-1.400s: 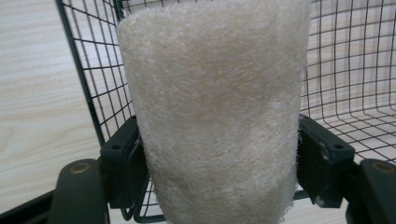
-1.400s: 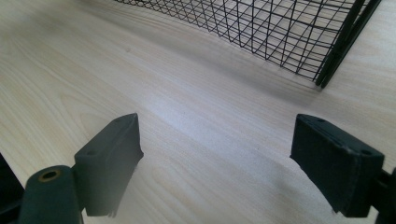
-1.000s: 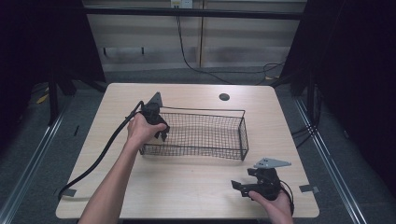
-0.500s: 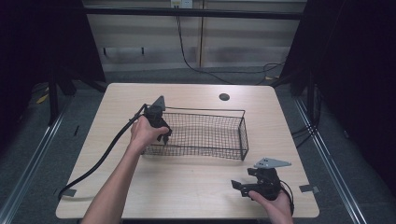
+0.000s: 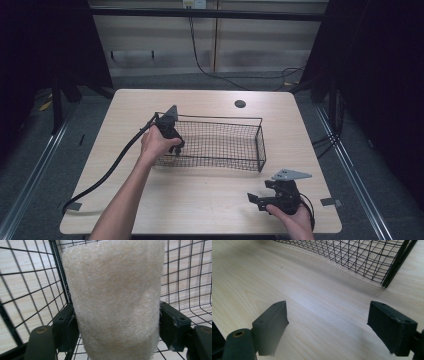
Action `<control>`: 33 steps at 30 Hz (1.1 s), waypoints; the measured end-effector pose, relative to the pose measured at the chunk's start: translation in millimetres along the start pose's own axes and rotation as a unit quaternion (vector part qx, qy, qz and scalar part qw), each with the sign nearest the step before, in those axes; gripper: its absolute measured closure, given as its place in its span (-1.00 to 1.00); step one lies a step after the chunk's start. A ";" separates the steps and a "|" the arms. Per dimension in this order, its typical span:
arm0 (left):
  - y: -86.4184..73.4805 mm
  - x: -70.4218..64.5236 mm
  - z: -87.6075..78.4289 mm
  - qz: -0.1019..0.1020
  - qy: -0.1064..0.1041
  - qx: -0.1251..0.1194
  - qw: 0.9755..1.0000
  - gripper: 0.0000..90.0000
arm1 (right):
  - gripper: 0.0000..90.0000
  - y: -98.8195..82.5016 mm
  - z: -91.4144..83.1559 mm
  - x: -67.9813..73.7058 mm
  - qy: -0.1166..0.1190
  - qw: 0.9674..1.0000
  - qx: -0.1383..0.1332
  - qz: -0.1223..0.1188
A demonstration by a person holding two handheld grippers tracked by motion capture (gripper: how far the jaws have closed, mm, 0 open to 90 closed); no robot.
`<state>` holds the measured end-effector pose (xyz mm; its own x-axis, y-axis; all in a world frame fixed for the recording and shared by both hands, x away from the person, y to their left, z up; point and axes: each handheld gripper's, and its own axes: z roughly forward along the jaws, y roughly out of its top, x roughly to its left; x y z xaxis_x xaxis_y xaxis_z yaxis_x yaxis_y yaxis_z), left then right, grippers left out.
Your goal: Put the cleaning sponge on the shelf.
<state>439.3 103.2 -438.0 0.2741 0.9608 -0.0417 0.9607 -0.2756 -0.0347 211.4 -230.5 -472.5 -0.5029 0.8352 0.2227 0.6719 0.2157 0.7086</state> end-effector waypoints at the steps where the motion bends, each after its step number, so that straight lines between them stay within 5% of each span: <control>1: 0.3 0.6 0.4 0.002 -0.002 0.007 1.000 -0.39 | -0.65 -0.1 -0.1 -0.1 0.000 1.000 0.000 -0.001; 17: 0.1 0.7 0.6 0.004 -0.003 0.002 1.000 -0.51 | -0.65 0.1 0.0 -0.2 0.000 1.000 0.000 0.001; 29: -3.7 5.7 -13.9 0.009 -0.023 -0.024 0.999 -0.58 | -0.65 0.2 0.1 -0.1 0.000 1.000 0.001 0.000; 33: -6.6 7.3 -22.5 0.020 -0.045 -0.039 0.998 -0.59 | -0.65 0.4 0.3 -0.1 0.001 1.000 0.000 -0.001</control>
<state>436.0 112.7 -415.6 0.3102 0.9416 -0.1311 0.9507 -0.3068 0.0455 211.8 -230.3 -472.4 -0.5051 0.8341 0.2218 0.6708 0.2177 0.7089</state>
